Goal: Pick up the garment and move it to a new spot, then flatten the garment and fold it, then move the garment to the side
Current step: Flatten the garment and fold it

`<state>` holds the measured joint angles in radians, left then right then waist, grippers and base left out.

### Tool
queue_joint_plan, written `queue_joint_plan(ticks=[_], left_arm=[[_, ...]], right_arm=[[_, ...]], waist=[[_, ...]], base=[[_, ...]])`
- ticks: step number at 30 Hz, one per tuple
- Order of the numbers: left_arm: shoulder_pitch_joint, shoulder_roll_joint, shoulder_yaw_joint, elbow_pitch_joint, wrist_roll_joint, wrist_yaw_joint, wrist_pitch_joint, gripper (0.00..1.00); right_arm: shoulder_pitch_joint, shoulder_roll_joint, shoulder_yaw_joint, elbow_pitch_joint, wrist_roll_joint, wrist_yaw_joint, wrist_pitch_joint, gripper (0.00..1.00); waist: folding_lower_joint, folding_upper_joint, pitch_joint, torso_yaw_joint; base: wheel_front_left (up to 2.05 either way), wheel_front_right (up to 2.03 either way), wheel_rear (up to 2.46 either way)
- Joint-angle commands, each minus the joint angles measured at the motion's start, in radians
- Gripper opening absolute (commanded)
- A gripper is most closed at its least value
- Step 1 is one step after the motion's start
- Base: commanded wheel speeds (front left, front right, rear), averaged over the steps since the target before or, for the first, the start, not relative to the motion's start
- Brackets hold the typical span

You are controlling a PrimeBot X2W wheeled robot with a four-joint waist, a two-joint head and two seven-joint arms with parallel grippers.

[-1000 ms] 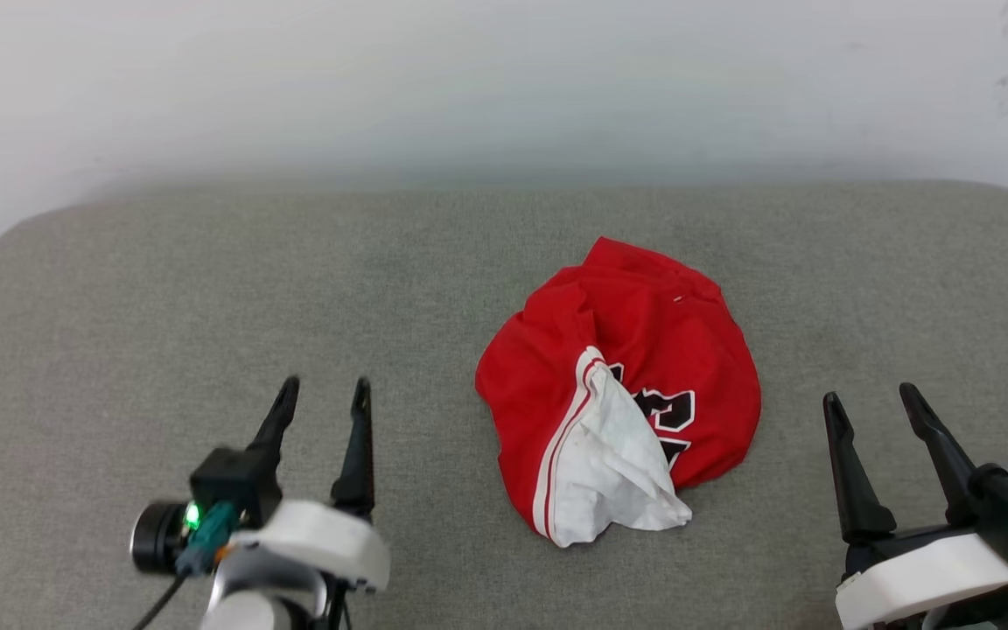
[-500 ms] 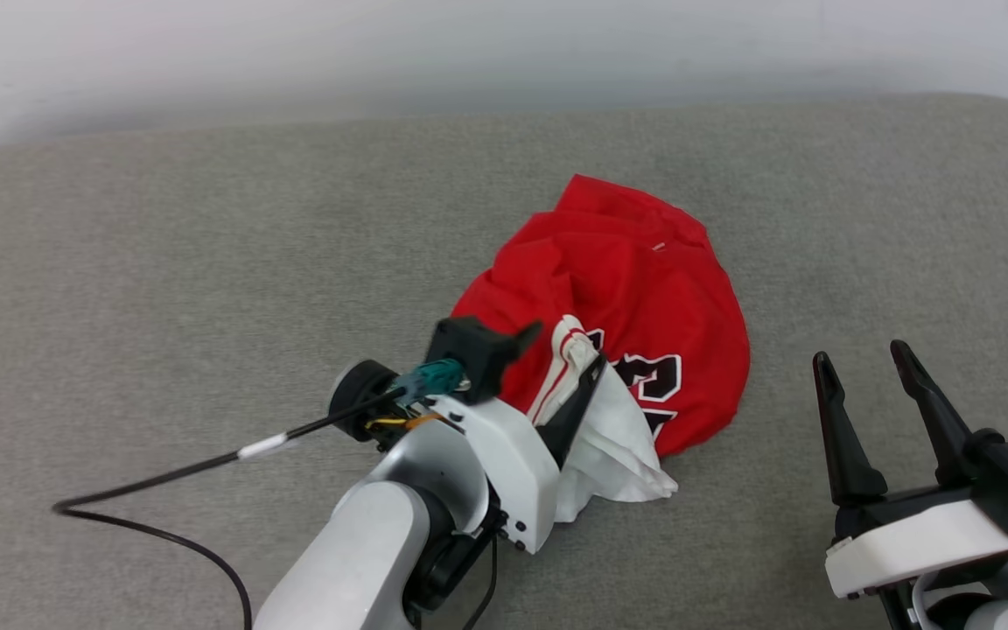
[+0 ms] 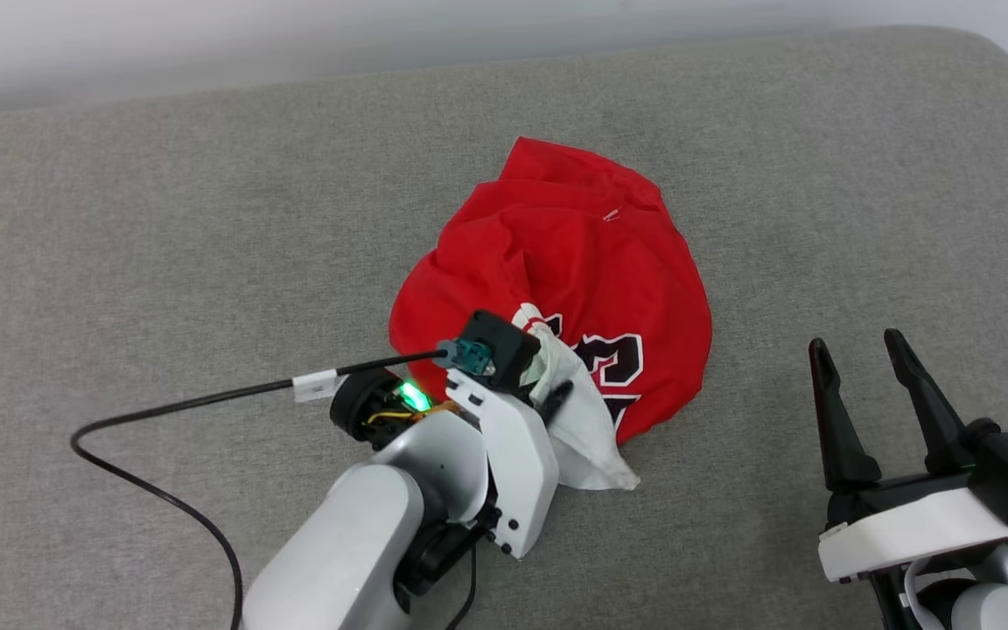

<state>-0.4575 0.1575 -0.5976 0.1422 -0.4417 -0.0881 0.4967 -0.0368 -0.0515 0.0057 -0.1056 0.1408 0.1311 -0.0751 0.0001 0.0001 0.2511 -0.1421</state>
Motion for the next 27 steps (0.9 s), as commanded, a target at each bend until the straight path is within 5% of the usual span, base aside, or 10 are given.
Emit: queue_joint_plan(ticks=[1,7,16,24,25,26,27], left_arm=[[-0.008,0.012,0.008,-0.02,0.003,0.003,-0.009,0.0],[0.031,0.066,0.068,-0.128,-0.001,0.047,-0.031,0.0],[0.195,0.216,0.247,-0.269,-0.035,0.178,-0.001,0.0],[0.305,0.232,0.338,-0.182,-0.106,0.221,-0.029,0.0],[0.312,0.226,0.339,-0.16,-0.113,0.217,-0.039,0.05],[0.315,0.219,0.34,-0.137,-0.12,0.211,-0.05,0.45],[0.314,0.213,0.343,-0.117,-0.124,0.21,-0.065,1.0]], right_arm=[[-0.007,0.002,-0.007,0.007,0.003,-0.001,-0.009,1.0],[-0.003,0.002,-0.022,0.013,-0.008,-0.001,-0.005,1.0],[0.013,0.002,-0.03,-0.022,-0.03,-0.001,0.022,1.0],[0.004,0.001,-0.024,-0.046,-0.038,-0.001,0.039,1.0],[0.004,0.001,-0.023,-0.048,-0.039,-0.001,0.042,1.0],[0.003,0.002,-0.022,-0.048,-0.04,-0.001,0.044,1.0],[0.005,0.002,-0.021,-0.049,-0.04,-0.001,0.045,1.0]], waist=[[-0.0001,-0.0001,0.001,0.005],[-0.0001,-0.0001,-0.021,0.051],[-0.0001,-0.0001,-0.04,0.136],[-0.0001,-0.0001,-0.027,0.159],[-0.0001,-0.0001,-0.026,0.159],[-0.0001,-0.0001,-0.026,0.159],[-0.0001,-0.0001,-0.028,0.158]], base=[[0.0,0.0,0.0],[0.0,0.0,0.0],[0.0,0.0,0.0],[0.0,0.0,0.0],[0.0,0.0,0.0],[0.0,0.0,0.0],[0.0,0.0,0.0]])
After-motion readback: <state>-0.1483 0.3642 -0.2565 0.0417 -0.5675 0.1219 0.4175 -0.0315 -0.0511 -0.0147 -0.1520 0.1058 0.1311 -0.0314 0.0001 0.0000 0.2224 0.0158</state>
